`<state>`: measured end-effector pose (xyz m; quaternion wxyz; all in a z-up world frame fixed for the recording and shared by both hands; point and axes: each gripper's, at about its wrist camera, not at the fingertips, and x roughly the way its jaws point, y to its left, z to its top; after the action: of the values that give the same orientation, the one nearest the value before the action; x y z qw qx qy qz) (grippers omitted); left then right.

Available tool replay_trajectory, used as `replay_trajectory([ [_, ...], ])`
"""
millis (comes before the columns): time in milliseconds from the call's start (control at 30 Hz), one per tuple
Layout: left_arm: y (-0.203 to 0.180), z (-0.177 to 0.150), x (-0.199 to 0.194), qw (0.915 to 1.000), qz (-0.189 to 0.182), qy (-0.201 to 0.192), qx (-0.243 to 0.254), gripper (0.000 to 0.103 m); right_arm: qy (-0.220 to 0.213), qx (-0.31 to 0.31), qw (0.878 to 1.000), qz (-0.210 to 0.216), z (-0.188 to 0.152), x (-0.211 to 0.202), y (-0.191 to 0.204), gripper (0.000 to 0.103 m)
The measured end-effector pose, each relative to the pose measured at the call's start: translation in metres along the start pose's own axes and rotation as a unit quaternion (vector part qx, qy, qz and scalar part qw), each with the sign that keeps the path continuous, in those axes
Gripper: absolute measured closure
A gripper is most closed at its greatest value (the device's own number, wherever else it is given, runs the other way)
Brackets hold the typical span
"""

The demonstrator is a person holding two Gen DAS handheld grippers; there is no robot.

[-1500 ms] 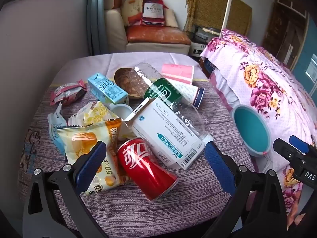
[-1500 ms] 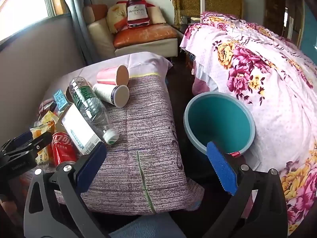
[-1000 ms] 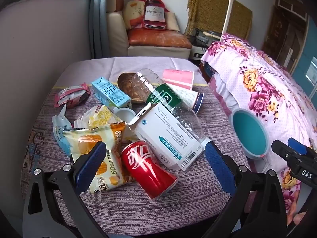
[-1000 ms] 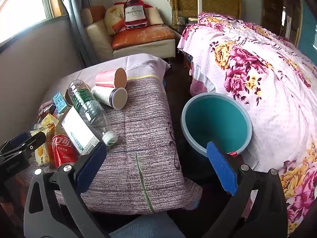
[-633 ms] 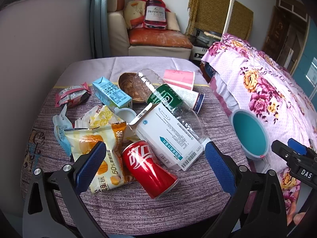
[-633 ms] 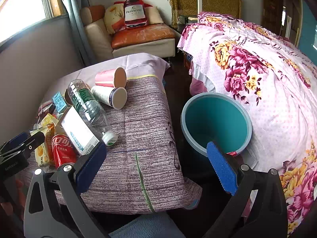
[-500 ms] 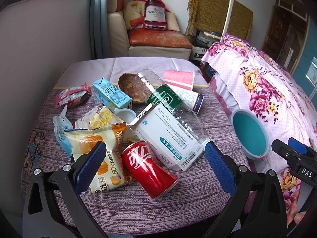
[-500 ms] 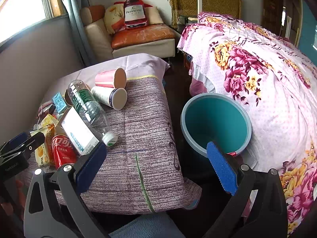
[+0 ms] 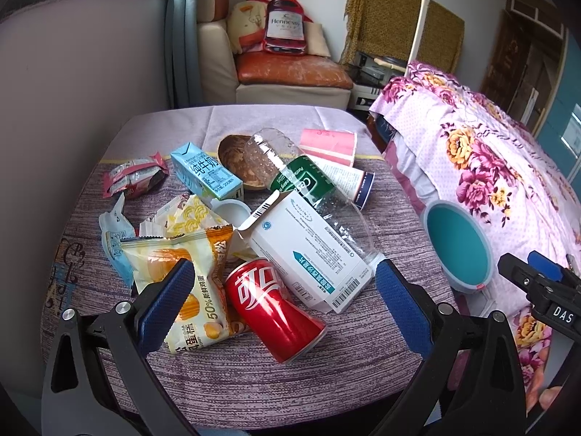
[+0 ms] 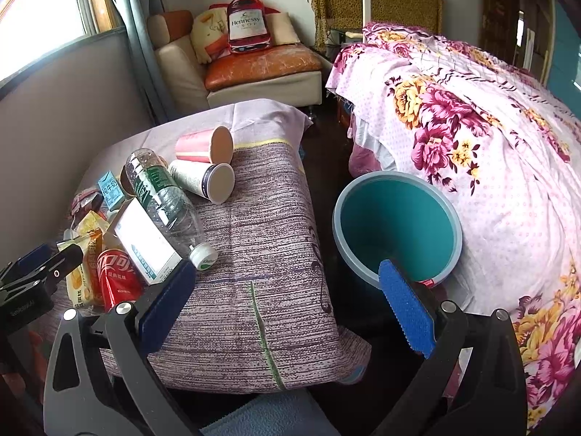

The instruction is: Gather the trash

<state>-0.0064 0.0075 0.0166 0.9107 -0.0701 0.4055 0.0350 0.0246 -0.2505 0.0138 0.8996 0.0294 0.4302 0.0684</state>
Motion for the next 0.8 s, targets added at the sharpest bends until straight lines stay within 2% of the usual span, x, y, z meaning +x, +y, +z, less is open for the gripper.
replay_trajectory([
  [800,-0.001,-0.001,0.001,1.0,0.0,0.004,0.0,0.004,0.001,0.013,1.0,0.003,0.0,-0.002,-0.01,0.006],
])
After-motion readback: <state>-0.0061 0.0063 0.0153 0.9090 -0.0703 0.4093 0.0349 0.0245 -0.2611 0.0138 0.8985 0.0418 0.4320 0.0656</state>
